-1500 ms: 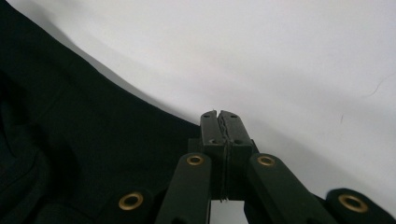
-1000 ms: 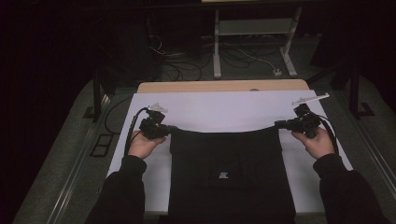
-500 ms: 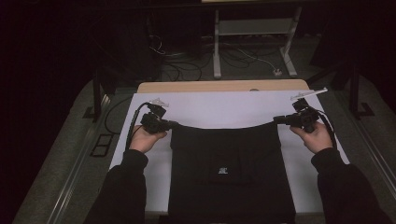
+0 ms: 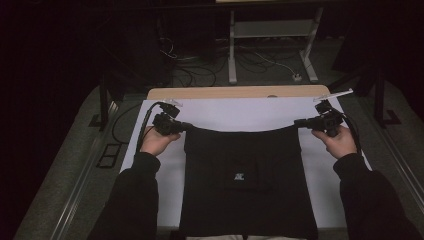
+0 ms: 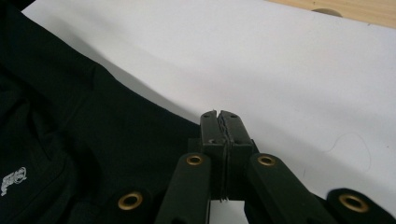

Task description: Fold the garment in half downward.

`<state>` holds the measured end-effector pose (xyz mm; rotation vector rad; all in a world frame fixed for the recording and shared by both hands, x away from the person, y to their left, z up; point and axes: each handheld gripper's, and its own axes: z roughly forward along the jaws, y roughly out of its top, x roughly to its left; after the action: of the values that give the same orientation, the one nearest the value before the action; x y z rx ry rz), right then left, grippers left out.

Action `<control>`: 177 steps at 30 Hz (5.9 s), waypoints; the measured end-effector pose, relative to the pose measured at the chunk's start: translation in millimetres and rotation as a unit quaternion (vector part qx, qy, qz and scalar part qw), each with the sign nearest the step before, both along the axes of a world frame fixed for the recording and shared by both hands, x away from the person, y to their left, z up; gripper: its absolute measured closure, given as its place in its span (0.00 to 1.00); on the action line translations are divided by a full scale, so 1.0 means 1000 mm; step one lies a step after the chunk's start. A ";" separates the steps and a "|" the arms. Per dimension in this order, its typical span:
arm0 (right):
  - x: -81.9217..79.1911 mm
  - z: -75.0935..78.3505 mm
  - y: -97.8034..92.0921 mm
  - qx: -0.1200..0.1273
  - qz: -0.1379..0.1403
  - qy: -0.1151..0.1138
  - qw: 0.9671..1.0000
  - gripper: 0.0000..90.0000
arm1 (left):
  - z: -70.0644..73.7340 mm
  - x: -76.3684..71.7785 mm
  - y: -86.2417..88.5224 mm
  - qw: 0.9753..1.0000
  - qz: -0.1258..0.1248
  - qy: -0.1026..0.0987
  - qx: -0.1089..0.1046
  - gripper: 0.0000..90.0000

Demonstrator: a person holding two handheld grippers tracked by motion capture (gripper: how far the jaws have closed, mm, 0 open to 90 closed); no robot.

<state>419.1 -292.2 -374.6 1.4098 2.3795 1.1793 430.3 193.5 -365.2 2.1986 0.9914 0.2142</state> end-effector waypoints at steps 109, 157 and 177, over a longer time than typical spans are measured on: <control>0.066 -0.039 0.007 -0.013 -0.085 0.026 0.996 0.13 | -0.045 0.066 0.002 0.993 0.081 0.063 -0.050 0.14; 0.033 -0.008 0.044 0.009 0.013 -0.006 1.000 0.00 | -0.026 0.030 -0.044 0.995 -0.014 0.033 -0.094 0.00; 0.028 -0.031 0.051 0.005 0.030 0.016 0.999 0.00 | -0.045 0.027 -0.055 0.993 -0.038 0.051 -0.102 0.00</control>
<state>447.5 -240.7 -405.5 1.3806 2.4561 1.1945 456.8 138.3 -410.5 2.0714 0.9397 -0.0340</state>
